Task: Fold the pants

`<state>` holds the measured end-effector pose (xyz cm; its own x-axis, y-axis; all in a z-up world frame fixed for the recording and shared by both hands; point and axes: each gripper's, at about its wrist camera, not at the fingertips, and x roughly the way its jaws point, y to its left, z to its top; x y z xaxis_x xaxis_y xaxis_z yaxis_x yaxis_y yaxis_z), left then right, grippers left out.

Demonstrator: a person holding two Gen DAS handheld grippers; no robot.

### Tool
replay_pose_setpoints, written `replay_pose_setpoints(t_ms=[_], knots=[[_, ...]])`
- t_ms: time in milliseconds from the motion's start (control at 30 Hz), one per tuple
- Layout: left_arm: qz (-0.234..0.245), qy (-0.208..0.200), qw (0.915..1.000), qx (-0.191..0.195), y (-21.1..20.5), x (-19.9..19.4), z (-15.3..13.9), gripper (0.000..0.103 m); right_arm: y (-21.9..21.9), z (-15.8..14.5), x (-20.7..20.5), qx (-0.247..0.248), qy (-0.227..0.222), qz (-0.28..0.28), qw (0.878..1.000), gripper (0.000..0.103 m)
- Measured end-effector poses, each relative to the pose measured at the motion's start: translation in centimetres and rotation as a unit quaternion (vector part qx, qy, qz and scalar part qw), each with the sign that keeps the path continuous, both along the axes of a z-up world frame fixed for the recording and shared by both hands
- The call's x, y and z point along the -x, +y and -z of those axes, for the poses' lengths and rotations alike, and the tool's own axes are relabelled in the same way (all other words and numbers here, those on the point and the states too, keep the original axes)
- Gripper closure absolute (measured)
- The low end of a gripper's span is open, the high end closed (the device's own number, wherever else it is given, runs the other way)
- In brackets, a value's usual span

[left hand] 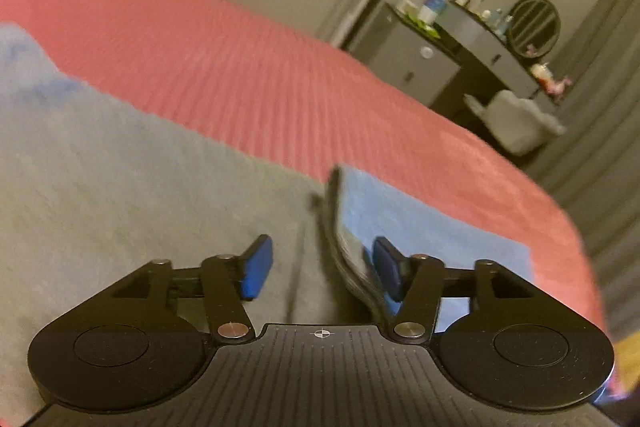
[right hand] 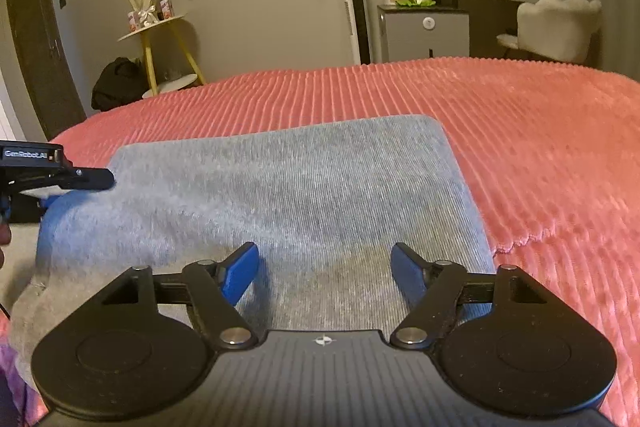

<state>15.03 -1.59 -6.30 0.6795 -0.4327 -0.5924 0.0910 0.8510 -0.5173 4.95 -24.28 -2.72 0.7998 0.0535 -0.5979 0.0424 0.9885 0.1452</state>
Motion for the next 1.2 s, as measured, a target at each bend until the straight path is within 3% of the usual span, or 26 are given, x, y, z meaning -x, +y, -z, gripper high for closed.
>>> replay_pose_setpoints(t_ms=[133,167,200,267,300,367,433,500,567,633,733,833,967,1100,1200], knots=[[0.029,0.039,0.9971,0.059,-0.5,-1.6,1.1,0.033,0.0,-0.1,0.1,0.001,0.001,-0.002,1.000,0.024],[0.035,0.042,0.9964,0.065,-0.8,-2.0,1.4,0.047,0.1,-0.2,0.1,0.001,0.000,-0.003,1.000,0.024],[0.034,0.042,0.9967,0.060,-1.0,-2.6,1.5,0.084,0.1,-0.2,0.2,0.000,-0.003,-0.004,1.000,0.024],[0.025,0.021,0.9980,0.054,-1.1,-2.9,1.1,0.086,-0.1,-0.5,0.4,-0.004,-0.014,0.001,1.000,0.024],[0.026,-0.019,0.9981,0.053,-1.1,-2.2,0.2,0.086,-0.2,-0.6,0.6,-0.006,-0.020,0.005,1.000,0.024],[0.037,-0.107,0.9934,0.016,-1.9,0.2,-1.8,0.086,-0.6,-0.7,0.8,-0.011,-0.028,0.016,0.999,0.024],[0.041,-0.141,0.9886,-0.031,-2.3,1.3,-2.4,0.085,-0.9,-0.6,0.8,-0.021,-0.029,0.022,0.999,0.024],[0.029,-0.103,0.9917,-0.072,-2.2,0.1,-0.9,0.085,-1.0,-0.3,0.6,-0.023,-0.023,0.022,0.999,0.024],[0.012,-0.032,0.9969,-0.071,-1.4,-1.6,2.1,0.078,-0.4,-0.1,0.2,-0.008,-0.014,0.011,1.000,0.024],[0.010,-0.046,0.9973,-0.056,-0.7,-1.4,3.0,0.077,0.5,0.2,0.2,0.027,-0.008,-0.005,1.000,0.023],[-0.014,-0.058,0.9961,-0.066,-1.0,-0.6,1.5,0.067,1.3,0.2,0.4,0.053,-0.008,-0.018,0.998,0.021],[-0.056,-0.074,0.9912,-0.094,-0.2,0.0,-0.1,0.048,0.9,0.2,0.5,0.039,-0.007,-0.012,0.999,0.021],[-0.170,-0.040,0.9823,-0.066,6.5,1.7,-2.3,0.033,0.3,0.2,0.4,0.022,-0.002,-0.005,1.000,0.019],[-0.252,-0.046,0.9661,0.032,15.9,6.4,-3.5,0.033,0.6,0.2,0.2,0.027,0.004,-0.013,1.000,0.012],[-0.306,-0.029,0.9511,0.034,20.9,9.1,-2.3,0.034,0.6,0.1,0.1,0.020,0.005,-0.012,1.000,0.011]])
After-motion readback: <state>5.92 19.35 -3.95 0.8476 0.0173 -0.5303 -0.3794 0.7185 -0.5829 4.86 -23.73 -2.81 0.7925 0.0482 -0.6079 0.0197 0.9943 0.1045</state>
